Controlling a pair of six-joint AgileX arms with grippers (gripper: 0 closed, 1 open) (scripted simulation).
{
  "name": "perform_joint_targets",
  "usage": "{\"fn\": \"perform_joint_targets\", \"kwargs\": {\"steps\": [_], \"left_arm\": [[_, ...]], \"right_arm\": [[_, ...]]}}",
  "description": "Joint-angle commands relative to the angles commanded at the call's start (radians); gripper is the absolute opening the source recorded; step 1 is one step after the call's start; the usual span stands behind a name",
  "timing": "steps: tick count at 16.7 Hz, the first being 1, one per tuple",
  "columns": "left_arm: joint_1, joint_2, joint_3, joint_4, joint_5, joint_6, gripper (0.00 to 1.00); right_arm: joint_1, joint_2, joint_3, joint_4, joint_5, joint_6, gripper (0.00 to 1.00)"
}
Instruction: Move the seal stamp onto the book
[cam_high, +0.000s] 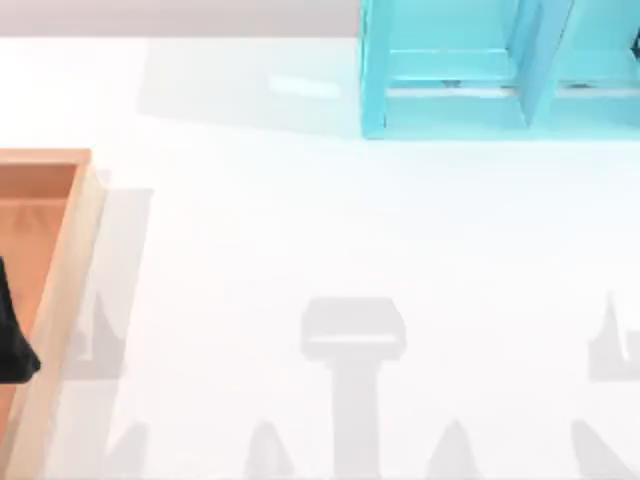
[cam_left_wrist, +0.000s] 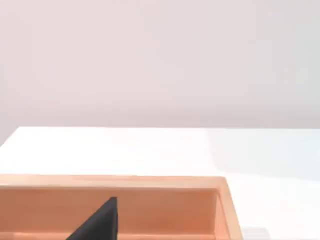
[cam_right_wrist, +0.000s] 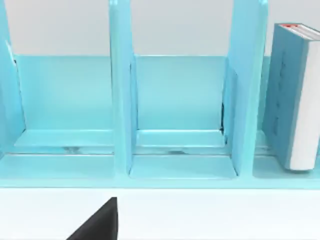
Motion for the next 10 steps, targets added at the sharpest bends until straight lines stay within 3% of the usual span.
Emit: {"fn": "perform_joint_targets", "kwargs": {"steps": [5, 10], "left_arm": [[0.000, 0.000, 0.000, 0.000, 0.000, 0.000, 1.00], [0.000, 0.000, 0.000, 0.000, 0.000, 0.000, 1.00]], "right_arm": [[-0.017, 0.062, 0.036, 0.048, -0.013, -0.001, 1.00], [-0.086, 0.378, 0.196, 0.258, -0.075, -0.007, 1.00]]}}
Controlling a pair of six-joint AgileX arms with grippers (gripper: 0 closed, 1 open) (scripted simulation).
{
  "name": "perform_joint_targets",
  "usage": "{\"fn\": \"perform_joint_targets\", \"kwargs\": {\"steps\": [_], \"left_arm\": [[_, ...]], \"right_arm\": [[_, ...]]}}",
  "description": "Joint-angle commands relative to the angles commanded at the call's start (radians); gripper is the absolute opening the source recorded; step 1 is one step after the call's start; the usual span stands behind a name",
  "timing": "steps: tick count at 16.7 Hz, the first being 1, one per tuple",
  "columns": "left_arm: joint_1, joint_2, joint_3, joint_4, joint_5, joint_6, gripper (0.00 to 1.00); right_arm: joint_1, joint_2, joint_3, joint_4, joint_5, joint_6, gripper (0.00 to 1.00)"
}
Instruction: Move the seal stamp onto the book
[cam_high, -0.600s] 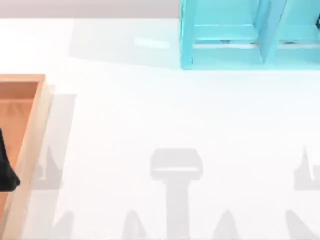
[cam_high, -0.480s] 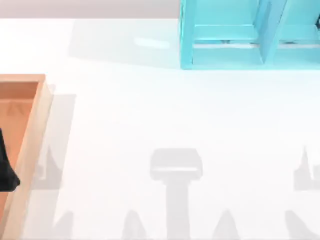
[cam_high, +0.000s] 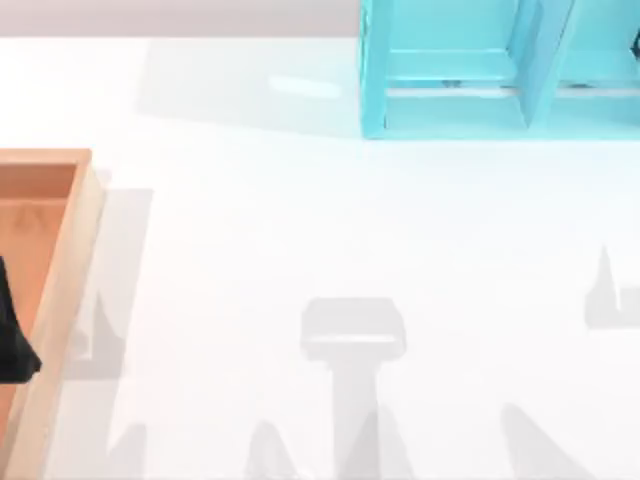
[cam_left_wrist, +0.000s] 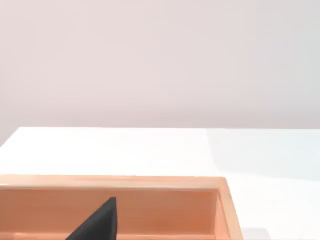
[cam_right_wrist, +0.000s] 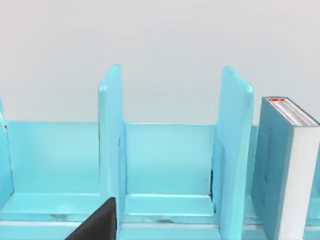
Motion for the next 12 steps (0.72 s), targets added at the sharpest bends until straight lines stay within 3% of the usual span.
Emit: {"fn": "perform_joint_targets", "kwargs": {"steps": [12], "left_arm": [[0.000, 0.000, 0.000, 0.000, 0.000, 0.000, 1.00]], "right_arm": [[-0.234, 1.356, 0.475, 0.640, -0.198, -0.002, 1.00]]}}
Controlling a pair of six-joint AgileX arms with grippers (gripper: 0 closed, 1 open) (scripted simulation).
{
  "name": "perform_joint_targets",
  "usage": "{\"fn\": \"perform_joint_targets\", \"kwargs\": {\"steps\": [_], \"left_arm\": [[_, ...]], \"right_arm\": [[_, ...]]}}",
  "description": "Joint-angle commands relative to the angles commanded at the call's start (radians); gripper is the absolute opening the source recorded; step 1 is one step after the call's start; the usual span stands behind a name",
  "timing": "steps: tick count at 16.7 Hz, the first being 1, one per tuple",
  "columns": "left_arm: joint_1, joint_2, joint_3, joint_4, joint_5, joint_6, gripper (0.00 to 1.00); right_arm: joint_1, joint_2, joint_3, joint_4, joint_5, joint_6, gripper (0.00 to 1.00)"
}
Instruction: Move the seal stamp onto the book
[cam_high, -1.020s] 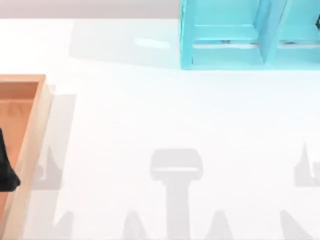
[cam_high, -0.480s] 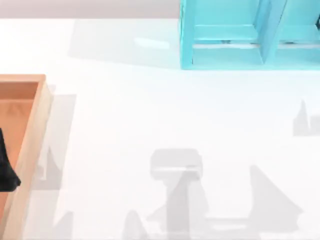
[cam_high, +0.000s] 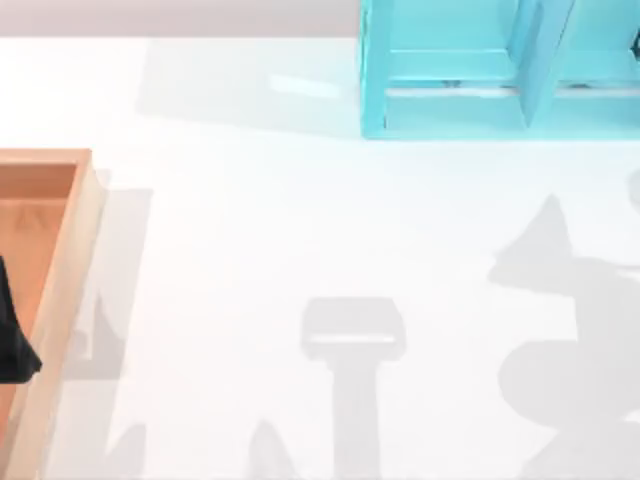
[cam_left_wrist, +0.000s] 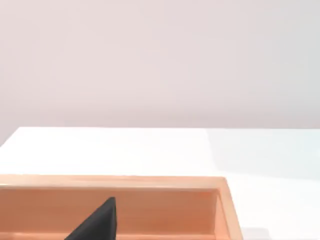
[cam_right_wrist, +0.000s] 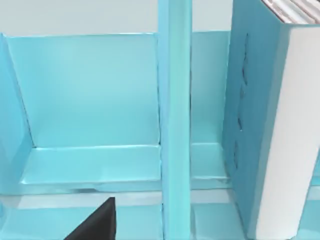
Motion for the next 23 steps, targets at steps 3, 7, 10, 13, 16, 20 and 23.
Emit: {"fn": "perform_joint_targets", "kwargs": {"steps": [3, 7, 10, 13, 16, 20, 23], "left_arm": [[0.000, 0.000, 0.000, 0.000, 0.000, 0.000, 1.00], [0.000, 0.000, 0.000, 0.000, 0.000, 0.000, 1.00], [0.000, 0.000, 0.000, 0.000, 0.000, 0.000, 1.00], [0.000, 0.000, 0.000, 0.000, 0.000, 0.000, 1.00], [0.000, 0.000, 0.000, 0.000, 0.000, 0.000, 1.00], [0.000, 0.000, 0.000, 0.000, 0.000, 0.000, 1.00], [0.000, 0.000, 0.000, 0.000, 0.000, 0.000, 1.00]], "right_arm": [[-0.045, 0.215, 0.102, 0.133, -0.037, -0.005, 1.00], [-0.083, 0.397, 0.195, 0.253, -0.068, -0.012, 1.00], [-0.090, 0.428, 0.212, 0.275, -0.074, -0.013, 1.00], [-0.090, 0.428, 0.212, 0.275, -0.074, -0.013, 1.00], [-0.083, 0.435, 0.224, 0.267, -0.069, -0.013, 1.00], [-0.064, 0.517, 0.370, 0.207, -0.047, -0.012, 1.00], [-0.042, 0.600, 0.525, 0.136, -0.024, -0.009, 1.00]]}}
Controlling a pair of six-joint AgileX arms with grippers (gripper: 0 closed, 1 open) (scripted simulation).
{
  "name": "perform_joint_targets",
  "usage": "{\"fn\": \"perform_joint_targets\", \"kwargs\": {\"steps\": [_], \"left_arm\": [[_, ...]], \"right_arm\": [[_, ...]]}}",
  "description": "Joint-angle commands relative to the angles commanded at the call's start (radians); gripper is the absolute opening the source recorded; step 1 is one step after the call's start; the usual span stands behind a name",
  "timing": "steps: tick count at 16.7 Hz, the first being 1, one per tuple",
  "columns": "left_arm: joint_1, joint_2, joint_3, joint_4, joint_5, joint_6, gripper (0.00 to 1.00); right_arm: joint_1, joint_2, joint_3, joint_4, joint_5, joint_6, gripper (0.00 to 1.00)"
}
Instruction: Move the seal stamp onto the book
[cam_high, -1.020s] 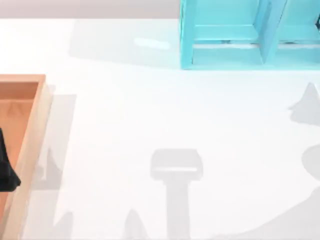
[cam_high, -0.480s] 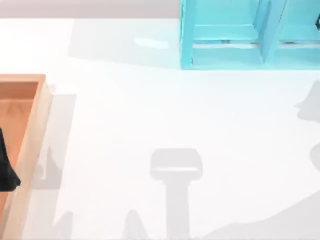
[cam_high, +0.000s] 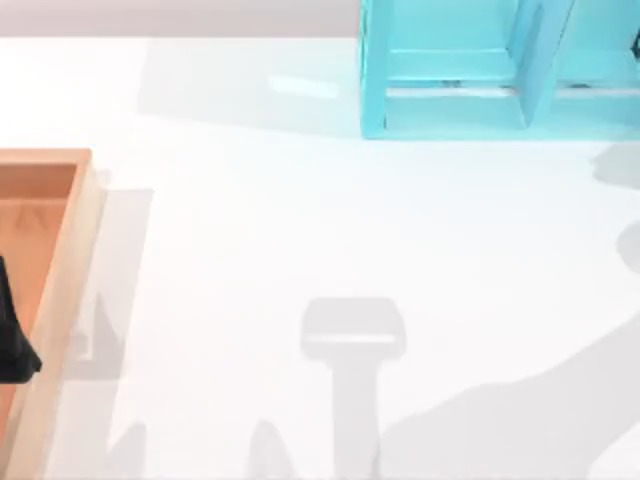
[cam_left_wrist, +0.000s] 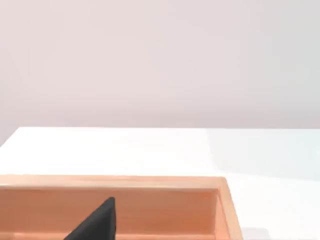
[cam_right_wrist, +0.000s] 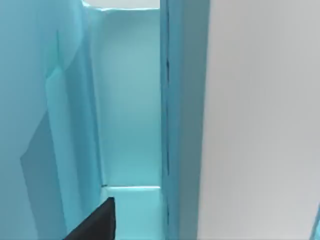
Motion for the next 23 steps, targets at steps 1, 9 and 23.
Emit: {"fn": "perform_joint_targets", "kwargs": {"steps": [1, 9, 23], "left_arm": [[0.000, 0.000, 0.000, 0.000, 0.000, 0.000, 1.00], [0.000, 0.000, 0.000, 0.000, 0.000, 0.000, 1.00], [0.000, 0.000, 0.000, 0.000, 0.000, 0.000, 1.00]], "right_arm": [[0.007, 0.024, 0.048, -0.023, 0.007, 0.001, 1.00], [0.026, 0.080, 0.158, -0.079, 0.027, 0.002, 1.00], [0.026, 0.080, 0.158, -0.079, 0.027, 0.002, 0.00]]}}
